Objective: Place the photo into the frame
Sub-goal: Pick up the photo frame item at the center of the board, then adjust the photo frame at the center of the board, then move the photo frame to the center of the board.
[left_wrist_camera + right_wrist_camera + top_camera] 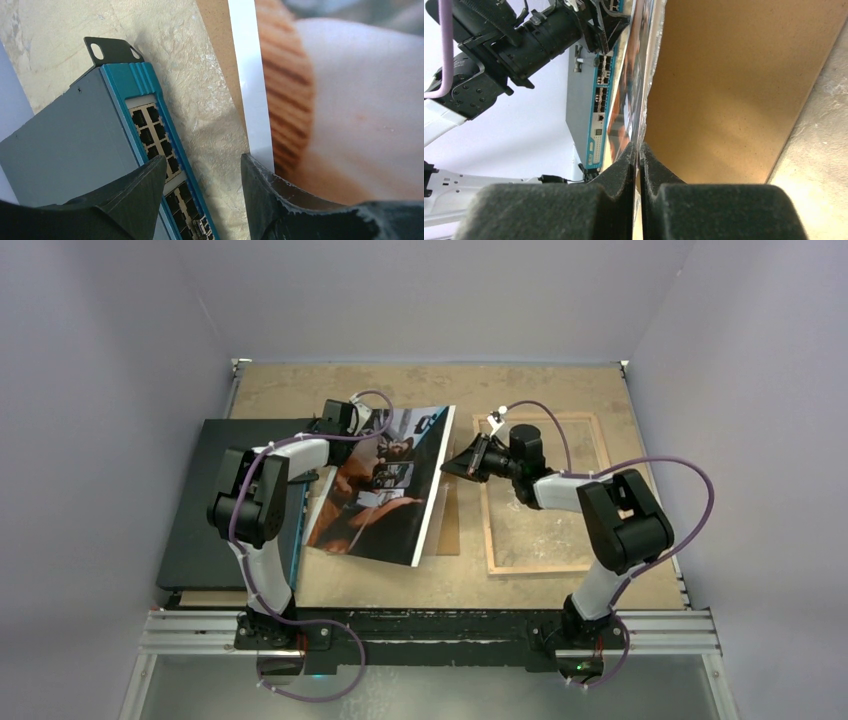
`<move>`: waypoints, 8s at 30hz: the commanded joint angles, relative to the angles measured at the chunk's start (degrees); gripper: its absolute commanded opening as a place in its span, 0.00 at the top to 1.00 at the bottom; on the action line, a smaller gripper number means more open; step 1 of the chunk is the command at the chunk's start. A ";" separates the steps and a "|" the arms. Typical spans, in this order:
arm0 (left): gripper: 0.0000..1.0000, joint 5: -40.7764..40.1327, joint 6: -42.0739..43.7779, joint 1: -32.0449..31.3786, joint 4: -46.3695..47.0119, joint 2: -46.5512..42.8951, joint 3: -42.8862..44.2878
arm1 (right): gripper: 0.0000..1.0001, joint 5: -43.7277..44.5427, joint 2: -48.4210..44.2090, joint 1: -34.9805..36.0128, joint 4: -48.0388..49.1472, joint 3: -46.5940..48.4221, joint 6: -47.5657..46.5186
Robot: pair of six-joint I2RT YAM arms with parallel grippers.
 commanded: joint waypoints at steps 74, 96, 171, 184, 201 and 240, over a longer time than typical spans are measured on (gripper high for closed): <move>0.14 19.99 -28.29 -34.73 -12.47 3.12 22.70 | 1.00 52.20 -33.01 -17.16 -63.50 46.36 -28.85; 0.49 12.27 -31.45 -41.13 -9.24 17.30 28.00 | 1.00 52.30 -33.79 -18.46 -62.55 44.31 -30.52; 0.20 26.92 -16.60 -14.17 -10.81 -11.52 8.22 | 1.00 21.08 -36.34 -26.65 -55.31 15.36 -14.99; 0.21 24.18 -14.46 -23.23 -11.18 -1.63 12.19 | 1.00 22.75 -44.48 -32.39 -47.84 -5.03 -18.98; 0.27 21.77 -12.49 -26.18 -9.21 4.79 11.28 | 0.52 18.61 -47.81 -32.60 -38.50 -15.88 -13.51; 0.31 22.01 -12.58 -26.60 -10.39 4.19 11.96 | 0.30 -8.23 -48.27 -31.99 -44.38 -5.87 -22.86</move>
